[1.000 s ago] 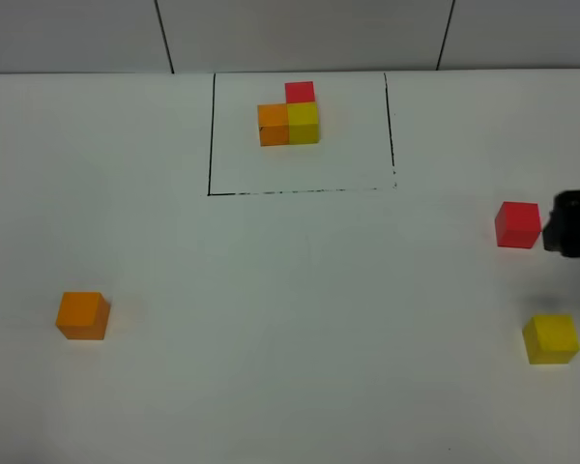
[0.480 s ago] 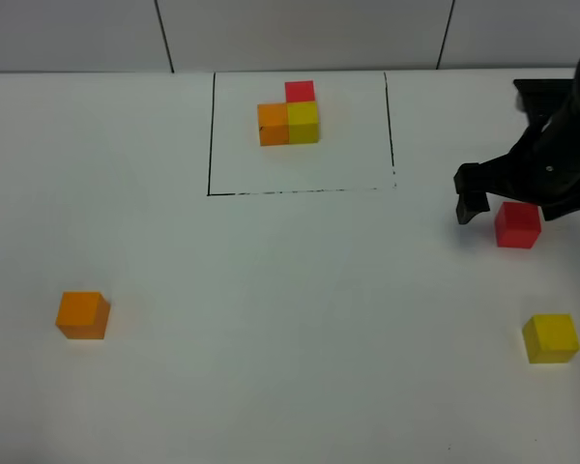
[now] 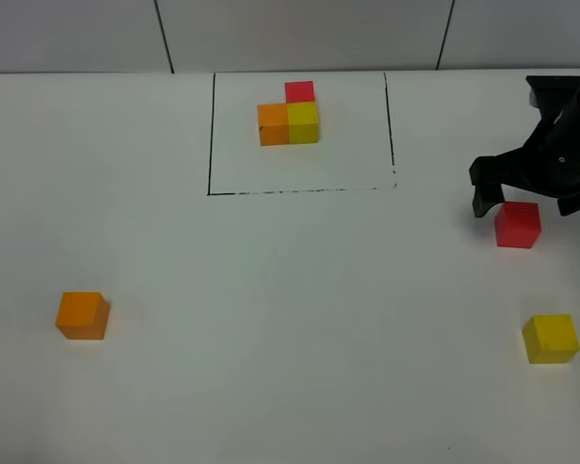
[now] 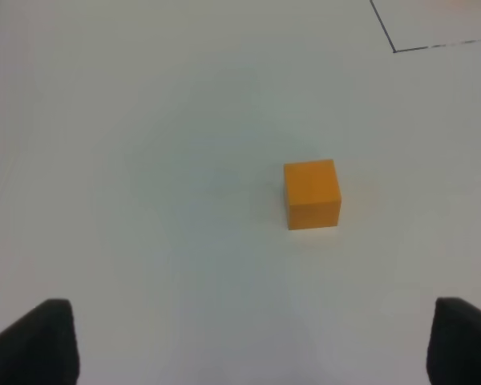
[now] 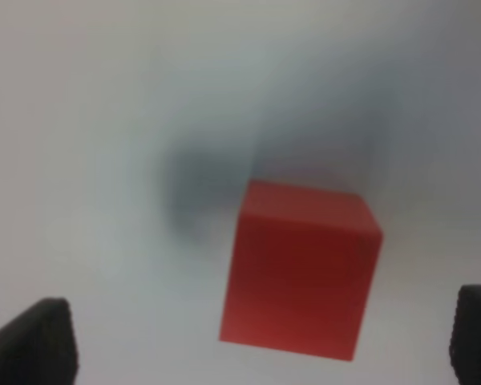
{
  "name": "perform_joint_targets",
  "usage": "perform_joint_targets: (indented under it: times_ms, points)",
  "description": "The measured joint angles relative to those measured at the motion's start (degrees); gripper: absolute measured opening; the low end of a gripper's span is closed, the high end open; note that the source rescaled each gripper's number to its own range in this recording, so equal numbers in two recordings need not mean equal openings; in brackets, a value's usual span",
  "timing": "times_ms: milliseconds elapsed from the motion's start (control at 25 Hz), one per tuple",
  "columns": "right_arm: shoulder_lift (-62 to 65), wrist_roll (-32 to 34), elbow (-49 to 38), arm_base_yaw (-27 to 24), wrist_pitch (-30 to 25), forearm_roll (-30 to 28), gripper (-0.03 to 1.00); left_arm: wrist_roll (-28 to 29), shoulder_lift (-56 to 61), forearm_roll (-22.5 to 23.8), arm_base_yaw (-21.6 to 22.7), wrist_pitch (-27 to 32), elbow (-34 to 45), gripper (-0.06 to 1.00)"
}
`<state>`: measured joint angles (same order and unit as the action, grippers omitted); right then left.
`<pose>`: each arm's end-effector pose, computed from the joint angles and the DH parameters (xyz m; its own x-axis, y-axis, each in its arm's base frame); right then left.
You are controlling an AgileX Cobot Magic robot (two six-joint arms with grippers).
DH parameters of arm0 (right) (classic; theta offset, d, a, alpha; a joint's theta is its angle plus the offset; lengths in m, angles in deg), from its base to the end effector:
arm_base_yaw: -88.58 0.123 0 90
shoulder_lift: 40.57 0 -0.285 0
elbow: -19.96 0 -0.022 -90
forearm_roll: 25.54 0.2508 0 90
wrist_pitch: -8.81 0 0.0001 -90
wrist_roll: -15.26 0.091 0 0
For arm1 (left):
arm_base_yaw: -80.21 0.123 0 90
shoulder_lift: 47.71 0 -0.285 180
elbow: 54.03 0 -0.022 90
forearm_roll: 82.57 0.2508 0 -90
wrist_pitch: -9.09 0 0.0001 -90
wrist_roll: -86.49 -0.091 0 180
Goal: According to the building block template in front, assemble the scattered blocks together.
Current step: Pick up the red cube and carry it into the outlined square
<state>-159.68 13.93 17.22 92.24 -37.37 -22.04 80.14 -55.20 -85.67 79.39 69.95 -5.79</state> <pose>0.3811 0.0284 0.1694 -0.9773 -0.0434 -0.2075 -0.0543 0.9974 0.0471 -0.0065 -0.0042 0.2788 -0.4406 0.0906 -0.8931 0.0941 0.9941 0.0544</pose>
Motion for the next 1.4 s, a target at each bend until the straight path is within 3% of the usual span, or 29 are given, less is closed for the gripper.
perform_joint_targets:
  times_ms: [520,960,1280,1400]
  points:
    - [-4.8,-3.5,0.1,-1.5,2.6,-1.7,0.89,0.0,0.0,0.0,0.0,0.0,0.0,1.00]
    - [-5.3,-4.6,0.1,-2.7,6.1,3.0,0.87,0.0,0.0,0.0,0.0,0.0,0.0,1.00]
    - [-8.1,-4.6,0.2,-2.7,6.8,2.7,0.81,0.0,0.0,0.0,0.0,0.0,0.0,1.00]
    - [-8.2,-4.6,0.2,-2.8,7.0,2.5,0.71,0.0,0.0,0.0,0.0,0.0,0.0,1.00]
